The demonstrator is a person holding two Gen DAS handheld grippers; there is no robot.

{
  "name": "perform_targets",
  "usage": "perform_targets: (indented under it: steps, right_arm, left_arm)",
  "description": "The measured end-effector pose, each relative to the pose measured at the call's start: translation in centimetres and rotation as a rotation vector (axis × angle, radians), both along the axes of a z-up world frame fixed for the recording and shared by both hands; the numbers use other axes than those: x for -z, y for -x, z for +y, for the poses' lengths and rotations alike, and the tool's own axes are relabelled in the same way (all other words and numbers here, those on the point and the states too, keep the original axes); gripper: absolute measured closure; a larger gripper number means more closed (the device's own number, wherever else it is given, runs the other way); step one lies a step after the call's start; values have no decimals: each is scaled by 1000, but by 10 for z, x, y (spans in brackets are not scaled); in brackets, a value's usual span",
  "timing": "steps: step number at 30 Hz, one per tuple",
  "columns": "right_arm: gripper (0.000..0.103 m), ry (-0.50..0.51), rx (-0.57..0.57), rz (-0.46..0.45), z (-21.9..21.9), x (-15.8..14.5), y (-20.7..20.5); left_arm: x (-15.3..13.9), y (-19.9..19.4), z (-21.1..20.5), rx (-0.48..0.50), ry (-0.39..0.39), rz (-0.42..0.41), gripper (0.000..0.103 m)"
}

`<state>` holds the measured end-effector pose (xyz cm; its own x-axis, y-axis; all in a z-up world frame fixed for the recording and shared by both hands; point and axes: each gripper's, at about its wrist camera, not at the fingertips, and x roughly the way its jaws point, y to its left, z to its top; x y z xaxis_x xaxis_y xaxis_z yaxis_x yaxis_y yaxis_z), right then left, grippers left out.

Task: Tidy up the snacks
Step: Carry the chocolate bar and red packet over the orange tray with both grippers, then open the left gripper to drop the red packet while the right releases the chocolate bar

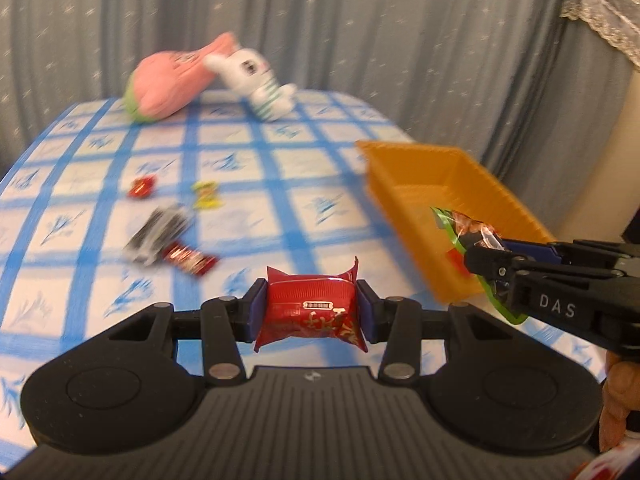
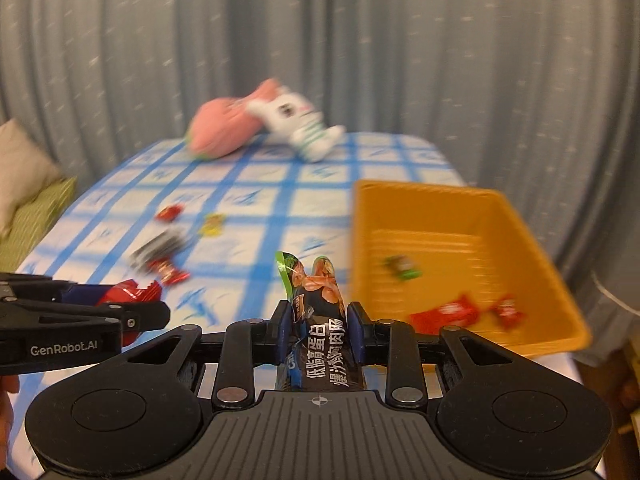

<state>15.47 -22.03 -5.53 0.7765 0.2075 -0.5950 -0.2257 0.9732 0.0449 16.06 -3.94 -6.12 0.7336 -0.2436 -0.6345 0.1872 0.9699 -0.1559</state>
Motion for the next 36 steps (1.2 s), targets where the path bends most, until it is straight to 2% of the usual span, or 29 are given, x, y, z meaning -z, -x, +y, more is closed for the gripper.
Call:
perform_targets:
  steps: [8, 16, 23, 36]
  right_arm:
    - [73, -17, 143, -30, -59, -33, -1]
    - [73, -58, 217, -24, -102, -44, -13]
    - [73, -96, 254, -8, -130, -45, -28]
    - [73, -126, 291, 26, -155, -31, -49]
  left_arm:
    - [-33, -20, -58, 101, 7, -46, 61]
    - [-47, -49, -103, 180, -1, -50, 61]
    - [-48, -73, -130, 225, -4, -34, 61]
    - [-25, -101, -158, 265, 0, 32, 61]
